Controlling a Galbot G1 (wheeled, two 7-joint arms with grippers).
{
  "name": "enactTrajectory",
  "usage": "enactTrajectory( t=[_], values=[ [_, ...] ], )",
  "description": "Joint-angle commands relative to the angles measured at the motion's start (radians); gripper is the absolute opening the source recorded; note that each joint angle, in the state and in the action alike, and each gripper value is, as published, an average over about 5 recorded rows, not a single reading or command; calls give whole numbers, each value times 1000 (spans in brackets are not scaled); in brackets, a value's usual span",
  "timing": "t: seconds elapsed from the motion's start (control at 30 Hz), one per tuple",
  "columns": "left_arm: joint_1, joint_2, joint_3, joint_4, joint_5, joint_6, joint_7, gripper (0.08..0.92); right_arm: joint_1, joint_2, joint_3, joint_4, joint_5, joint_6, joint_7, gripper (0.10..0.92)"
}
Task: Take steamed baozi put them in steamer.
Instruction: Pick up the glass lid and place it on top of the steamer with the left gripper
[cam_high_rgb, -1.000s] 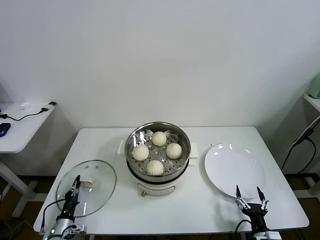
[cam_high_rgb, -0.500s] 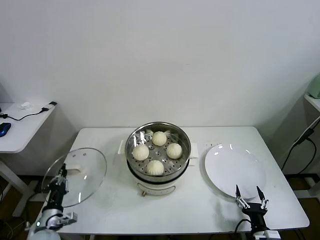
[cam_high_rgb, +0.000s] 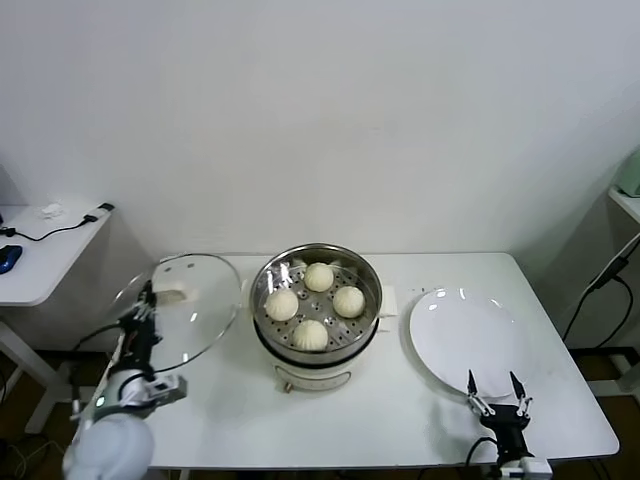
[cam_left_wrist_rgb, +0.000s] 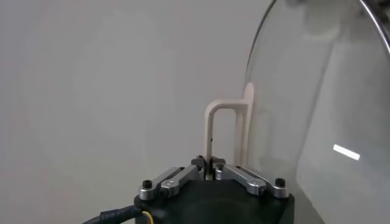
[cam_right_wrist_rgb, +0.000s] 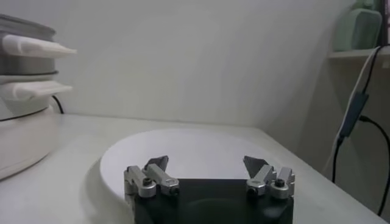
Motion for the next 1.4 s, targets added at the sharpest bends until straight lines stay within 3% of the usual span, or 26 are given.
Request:
enactTrajectory(
  t=[0.03, 0.43, 0.63, 1.13, 1.4],
  values=[
    [-188, -100, 375, -98, 286, 241, 172, 147, 0, 13, -8, 0, -47, 1, 7, 823],
    [-261, -330, 567, 5, 485, 256, 216, 147, -10, 13, -3, -8, -43, 15, 11, 823],
    [-276, -401, 606, 77, 524, 253, 213, 147, -18, 12, 0, -14, -40, 27, 12, 823],
    [-340, -458, 609, 230, 529, 251, 177, 147, -24, 9, 4, -31, -22, 46, 16, 823],
    [-340, -441, 595, 260, 559, 241, 175, 147, -31, 8, 12, -28, -20, 57, 15, 823]
  ],
)
